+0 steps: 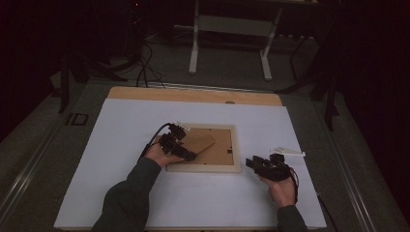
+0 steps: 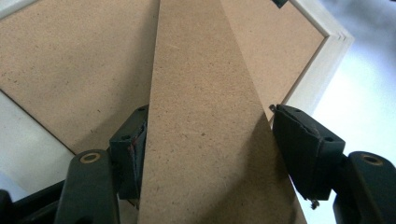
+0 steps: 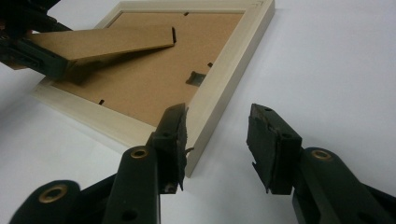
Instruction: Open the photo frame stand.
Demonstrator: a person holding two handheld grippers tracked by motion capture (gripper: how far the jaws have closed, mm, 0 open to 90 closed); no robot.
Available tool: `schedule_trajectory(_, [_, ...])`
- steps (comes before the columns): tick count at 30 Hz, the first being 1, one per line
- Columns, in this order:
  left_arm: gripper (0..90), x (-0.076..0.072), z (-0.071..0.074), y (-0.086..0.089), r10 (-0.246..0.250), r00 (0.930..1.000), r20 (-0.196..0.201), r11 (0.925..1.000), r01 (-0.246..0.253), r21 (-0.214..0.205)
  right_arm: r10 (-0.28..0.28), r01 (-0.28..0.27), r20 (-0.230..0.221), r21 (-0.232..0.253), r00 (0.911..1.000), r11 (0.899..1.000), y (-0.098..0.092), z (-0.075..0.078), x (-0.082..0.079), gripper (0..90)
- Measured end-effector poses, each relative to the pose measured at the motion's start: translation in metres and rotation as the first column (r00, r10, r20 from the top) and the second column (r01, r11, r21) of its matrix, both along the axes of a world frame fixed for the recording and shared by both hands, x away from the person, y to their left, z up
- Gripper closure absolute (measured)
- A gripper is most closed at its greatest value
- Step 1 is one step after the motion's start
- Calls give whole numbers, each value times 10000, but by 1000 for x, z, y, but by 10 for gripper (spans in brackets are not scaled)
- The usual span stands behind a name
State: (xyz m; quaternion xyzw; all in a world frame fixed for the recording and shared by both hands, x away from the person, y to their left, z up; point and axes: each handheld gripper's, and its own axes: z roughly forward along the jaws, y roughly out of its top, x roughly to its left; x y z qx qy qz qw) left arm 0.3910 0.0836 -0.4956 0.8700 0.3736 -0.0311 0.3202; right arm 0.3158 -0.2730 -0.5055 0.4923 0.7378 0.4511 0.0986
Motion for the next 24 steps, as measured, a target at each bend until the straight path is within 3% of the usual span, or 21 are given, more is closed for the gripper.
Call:
schedule_trajectory(12, [355, -2, 0, -3, -155, 9995, 259, 9990, 143, 432, 2, -2, -20, -32, 10000, 10000, 0, -1, 1, 568])
schedule_trajectory(24, [355, -9, 1, -8, -359, 9937, 1064, 9946, 251, 1011, -22, 22, -67, -66, 10000, 10000, 0, -2, 1, 568])
